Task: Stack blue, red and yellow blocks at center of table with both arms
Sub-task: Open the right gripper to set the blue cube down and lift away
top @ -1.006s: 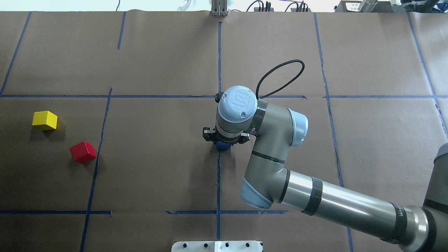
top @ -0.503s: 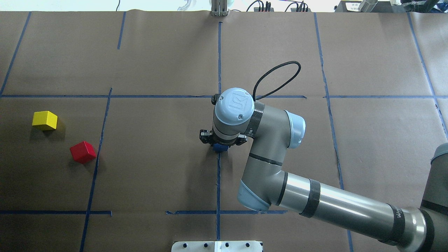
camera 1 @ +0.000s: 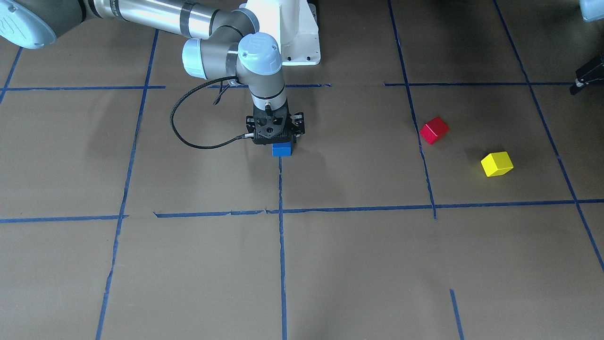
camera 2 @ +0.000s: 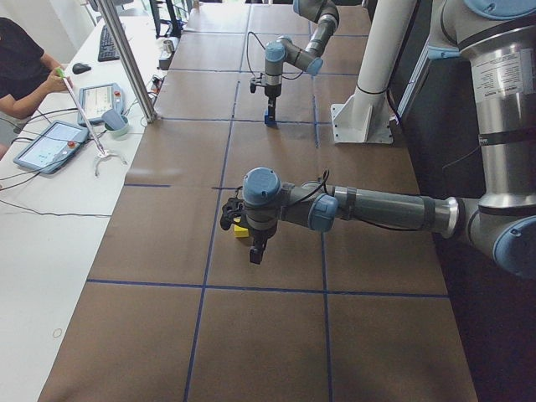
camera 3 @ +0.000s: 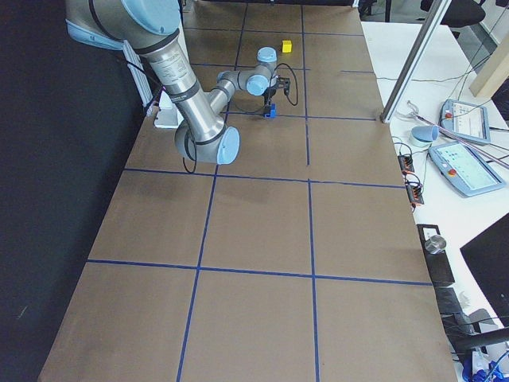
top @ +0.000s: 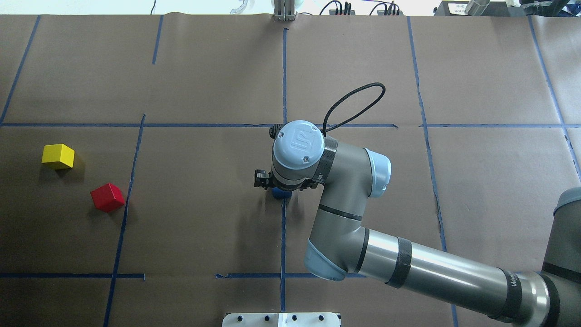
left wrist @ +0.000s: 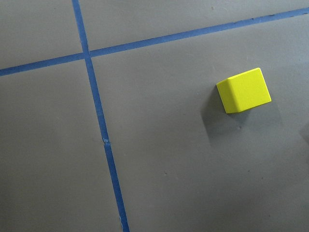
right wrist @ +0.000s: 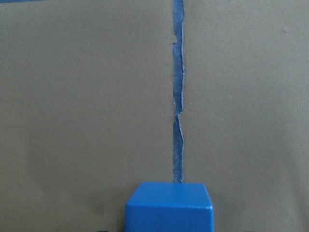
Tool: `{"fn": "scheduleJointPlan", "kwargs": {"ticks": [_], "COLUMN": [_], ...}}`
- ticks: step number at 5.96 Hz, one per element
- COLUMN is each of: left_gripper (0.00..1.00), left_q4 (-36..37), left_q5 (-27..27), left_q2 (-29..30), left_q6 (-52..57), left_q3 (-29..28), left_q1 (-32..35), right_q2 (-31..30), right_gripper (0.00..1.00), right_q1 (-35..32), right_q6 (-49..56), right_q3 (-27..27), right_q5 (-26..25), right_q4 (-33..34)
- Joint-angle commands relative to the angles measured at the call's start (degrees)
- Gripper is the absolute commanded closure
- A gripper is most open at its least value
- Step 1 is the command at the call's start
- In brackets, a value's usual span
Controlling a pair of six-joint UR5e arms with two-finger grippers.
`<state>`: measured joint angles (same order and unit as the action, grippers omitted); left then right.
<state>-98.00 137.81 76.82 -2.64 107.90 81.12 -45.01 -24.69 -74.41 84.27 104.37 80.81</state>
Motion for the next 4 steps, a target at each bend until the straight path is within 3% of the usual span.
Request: {"fn": "scheduleJointPlan", "kwargs": {"ticks": [1, 3, 4], "left_gripper": [0.0, 0.0, 0.0], "left_q4": [0.1, -1.1, -5.8], "left_q5": [0.0, 0.3, 1.1], "left_q2": [0.0, 0.1, 0.5], "left_q6": [-0.2, -3.3, -13.6], "left_q3": [0.1, 0.7, 1.1], "left_q1": [0.0, -0.3, -3.3], "right_q2": [0.2, -2.9, -4.8], "right_gripper": [0.0, 0.0, 0.0], "right_q1": [0.2, -4.0, -7.6], "right_q6": [0.2, 0.3, 1.3], "right_q3": [1.1, 9.5, 13.8], "right_q5": [-0.7, 1.2, 3.7], "right_q4": [0.0, 0.6, 4.4]}}
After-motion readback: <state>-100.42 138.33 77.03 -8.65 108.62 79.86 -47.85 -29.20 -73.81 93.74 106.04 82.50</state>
